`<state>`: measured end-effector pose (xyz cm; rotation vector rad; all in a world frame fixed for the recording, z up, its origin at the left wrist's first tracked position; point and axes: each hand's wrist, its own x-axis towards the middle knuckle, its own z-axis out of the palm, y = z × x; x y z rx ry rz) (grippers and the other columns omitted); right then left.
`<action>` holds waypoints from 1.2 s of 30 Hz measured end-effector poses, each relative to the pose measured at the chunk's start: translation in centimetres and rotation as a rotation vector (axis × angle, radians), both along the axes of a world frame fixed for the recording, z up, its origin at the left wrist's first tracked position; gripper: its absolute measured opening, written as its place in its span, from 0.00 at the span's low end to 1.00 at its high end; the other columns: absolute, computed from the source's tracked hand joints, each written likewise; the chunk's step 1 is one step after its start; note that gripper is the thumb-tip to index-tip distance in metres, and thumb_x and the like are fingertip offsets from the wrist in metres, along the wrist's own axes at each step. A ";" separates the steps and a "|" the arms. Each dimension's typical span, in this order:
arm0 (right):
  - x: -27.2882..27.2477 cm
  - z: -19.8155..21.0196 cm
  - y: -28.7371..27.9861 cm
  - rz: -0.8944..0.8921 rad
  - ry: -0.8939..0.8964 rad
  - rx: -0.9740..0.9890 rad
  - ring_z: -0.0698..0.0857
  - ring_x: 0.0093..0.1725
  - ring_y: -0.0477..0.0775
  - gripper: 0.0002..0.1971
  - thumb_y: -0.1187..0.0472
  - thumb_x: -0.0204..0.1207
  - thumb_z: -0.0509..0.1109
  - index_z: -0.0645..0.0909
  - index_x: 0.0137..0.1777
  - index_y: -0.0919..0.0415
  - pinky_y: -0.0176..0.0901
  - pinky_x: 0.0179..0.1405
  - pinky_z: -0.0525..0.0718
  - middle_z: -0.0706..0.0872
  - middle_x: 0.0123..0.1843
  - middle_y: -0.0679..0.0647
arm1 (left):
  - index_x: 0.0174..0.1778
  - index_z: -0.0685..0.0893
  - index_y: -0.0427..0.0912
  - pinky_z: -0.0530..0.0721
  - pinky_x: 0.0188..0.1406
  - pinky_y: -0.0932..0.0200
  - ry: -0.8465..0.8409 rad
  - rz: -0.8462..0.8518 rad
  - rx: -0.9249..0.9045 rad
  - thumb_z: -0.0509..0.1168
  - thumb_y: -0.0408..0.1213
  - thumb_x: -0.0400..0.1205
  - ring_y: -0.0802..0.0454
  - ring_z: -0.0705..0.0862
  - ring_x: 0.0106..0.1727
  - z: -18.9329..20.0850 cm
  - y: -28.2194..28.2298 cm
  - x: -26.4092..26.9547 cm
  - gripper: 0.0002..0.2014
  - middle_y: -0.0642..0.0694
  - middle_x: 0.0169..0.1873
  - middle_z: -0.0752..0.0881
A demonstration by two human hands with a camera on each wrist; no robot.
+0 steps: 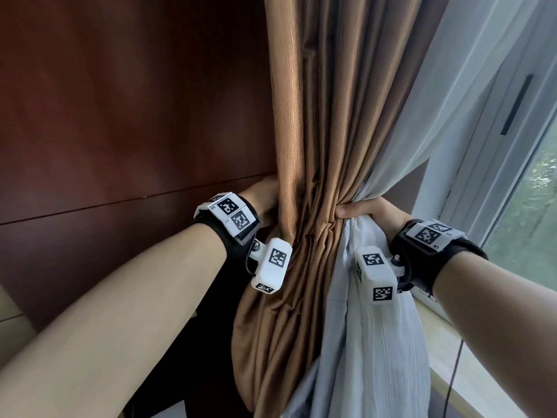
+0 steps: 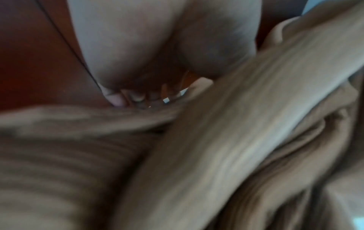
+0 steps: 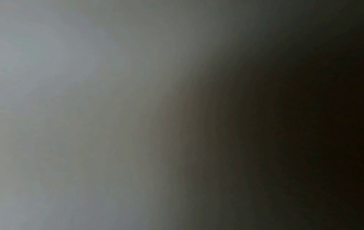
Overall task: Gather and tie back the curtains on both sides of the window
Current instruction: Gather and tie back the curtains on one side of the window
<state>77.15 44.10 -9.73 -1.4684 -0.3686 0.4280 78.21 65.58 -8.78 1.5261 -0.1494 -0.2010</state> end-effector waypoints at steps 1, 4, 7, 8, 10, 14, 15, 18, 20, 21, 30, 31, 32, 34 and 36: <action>0.0 0.0 0.1 -0.018 -0.006 0.012 0.94 0.52 0.63 0.23 0.67 0.62 0.76 0.91 0.60 0.65 0.50 0.50 0.92 0.95 0.55 0.64 | 0.50 0.86 0.33 0.85 0.49 0.51 -0.028 0.120 0.070 0.67 0.32 0.85 0.40 0.86 0.46 -0.2 0.4 0.2 0.05 0.32 0.48 0.87; -0.2 0.1 0.7 -0.026 -0.029 0.059 0.95 0.45 0.58 0.24 0.73 0.61 0.78 0.89 0.61 0.68 0.43 0.40 0.92 0.95 0.49 0.62 | 0.65 0.87 0.31 0.85 0.60 0.48 -0.088 0.311 0.348 0.67 0.32 0.87 0.41 0.87 0.54 -0.6 1.1 0.2 0.13 0.36 0.54 0.90; 0.1 -0.1 1.2 -0.090 -0.072 0.028 0.95 0.46 0.60 0.29 0.70 0.59 0.81 0.87 0.65 0.70 0.45 0.43 0.91 0.95 0.51 0.63 | 0.61 0.88 0.32 0.83 0.54 0.59 -0.144 0.377 0.474 0.66 0.32 0.89 0.47 0.85 0.57 -0.8 1.3 -0.1 0.10 0.40 0.53 0.89; 0.2 -0.2 1.4 -0.116 -0.080 0.022 0.95 0.49 0.63 0.30 0.68 0.59 0.81 0.87 0.66 0.70 0.49 0.47 0.91 0.94 0.54 0.65 | 0.56 0.88 0.31 0.81 0.46 0.65 -0.156 0.388 0.474 0.65 0.30 0.89 0.49 0.82 0.55 -0.6 1.3 -0.4 0.08 0.41 0.49 0.88; 0.5 -0.5 1.7 -0.158 -0.075 0.016 0.94 0.53 0.68 0.31 0.65 0.58 0.82 0.88 0.66 0.69 0.53 0.51 0.91 0.93 0.58 0.68 | 0.55 0.88 0.26 0.77 0.36 0.71 -0.190 0.414 0.461 0.63 0.26 0.89 0.50 0.80 0.54 -0.7 1.4 -0.5 0.09 0.40 0.47 0.87; 0.4 -0.5 1.9 -0.194 -0.071 0.010 0.92 0.60 0.73 0.37 0.63 0.52 0.86 0.88 0.66 0.68 0.61 0.62 0.90 0.93 0.59 0.67 | 0.44 0.88 0.33 0.87 0.57 0.48 -0.191 0.424 0.393 0.67 0.31 0.87 0.43 0.87 0.52 -0.9 1.6 -1.1 0.08 0.36 0.44 0.91; 0.5 -0.5 1.8 -0.204 -0.077 0.011 0.92 0.61 0.73 0.40 0.61 0.48 0.88 0.88 0.66 0.68 0.64 0.66 0.89 0.93 0.60 0.67 | 0.41 0.87 0.37 0.88 0.61 0.44 -0.167 0.405 0.356 0.68 0.32 0.86 0.42 0.89 0.51 -1.1 1.7 -1.0 0.08 0.38 0.42 0.91; 0.7 -0.7 1.8 -0.222 -0.114 0.030 0.92 0.62 0.70 0.46 0.58 0.43 0.89 0.87 0.68 0.68 0.65 0.70 0.87 0.93 0.62 0.66 | 0.50 0.91 0.35 0.87 0.66 0.31 -0.113 0.299 0.280 0.69 0.40 0.85 0.34 0.92 0.57 -1.9 1.7 -0.4 0.11 0.34 0.51 0.93; 0.9 -0.8 1.6 -0.226 -0.122 0.035 0.92 0.63 0.70 0.47 0.58 0.43 0.89 0.87 0.69 0.68 0.65 0.71 0.86 0.93 0.62 0.65 | 0.58 0.91 0.36 0.86 0.69 0.35 -0.088 0.179 0.295 0.65 0.49 0.86 0.34 0.91 0.61 -1.9 1.4 -0.7 0.19 0.36 0.56 0.93; 1.0 -0.9 1.5 -0.223 -0.117 0.035 0.92 0.63 0.70 0.46 0.58 0.43 0.90 0.87 0.68 0.68 0.66 0.71 0.86 0.93 0.61 0.66 | 0.58 0.90 0.35 0.87 0.68 0.44 -0.089 0.139 0.287 0.61 0.49 0.89 0.37 0.90 0.59 -1.7 1.2 -1.1 0.20 0.37 0.55 0.92; 1.7 -1.0 1.6 -0.221 -0.100 0.028 0.92 0.62 0.70 0.46 0.59 0.43 0.90 0.87 0.68 0.68 0.67 0.71 0.86 0.93 0.61 0.66 | 0.74 0.84 0.44 0.82 0.51 0.59 0.124 0.083 0.383 0.56 0.62 0.90 0.49 0.88 0.61 -1.7 1.6 -1.8 0.29 0.47 0.59 0.90; 1.8 -1.1 1.6 -0.220 -0.099 0.028 0.92 0.61 0.70 0.46 0.59 0.43 0.90 0.87 0.68 0.68 0.67 0.71 0.86 0.94 0.61 0.66 | 0.76 0.83 0.43 0.81 0.56 0.59 0.130 0.085 0.398 0.55 0.61 0.91 0.48 0.85 0.69 -1.4 1.6 -2.1 0.29 0.48 0.63 0.89; 1.9 -1.1 1.6 -0.218 -0.101 0.031 0.92 0.61 0.70 0.46 0.59 0.43 0.90 0.87 0.68 0.68 0.67 0.71 0.86 0.94 0.60 0.66 | 0.79 0.80 0.42 0.79 0.56 0.63 0.130 0.092 0.414 0.54 0.59 0.92 0.49 0.82 0.73 -1.0 1.5 -2.4 0.29 0.48 0.68 0.86; 1.9 -1.1 1.7 -0.218 -0.106 0.031 0.92 0.61 0.71 0.46 0.59 0.43 0.90 0.87 0.68 0.68 0.67 0.71 0.86 0.93 0.60 0.66 | 0.80 0.78 0.40 0.81 0.34 0.75 0.118 0.101 0.403 0.51 0.52 0.95 0.54 0.82 0.61 -0.5 1.1 -3.0 0.25 0.48 0.63 0.83; 1.9 -1.2 1.6 -0.216 -0.106 0.031 0.92 0.61 0.70 0.44 0.60 0.44 0.89 0.87 0.67 0.68 0.67 0.70 0.87 0.94 0.60 0.66 | 0.70 0.83 0.42 0.76 0.12 0.71 0.134 0.093 0.369 0.53 0.50 0.95 0.57 0.87 0.40 -0.4 0.9 -3.4 0.20 0.47 0.50 0.87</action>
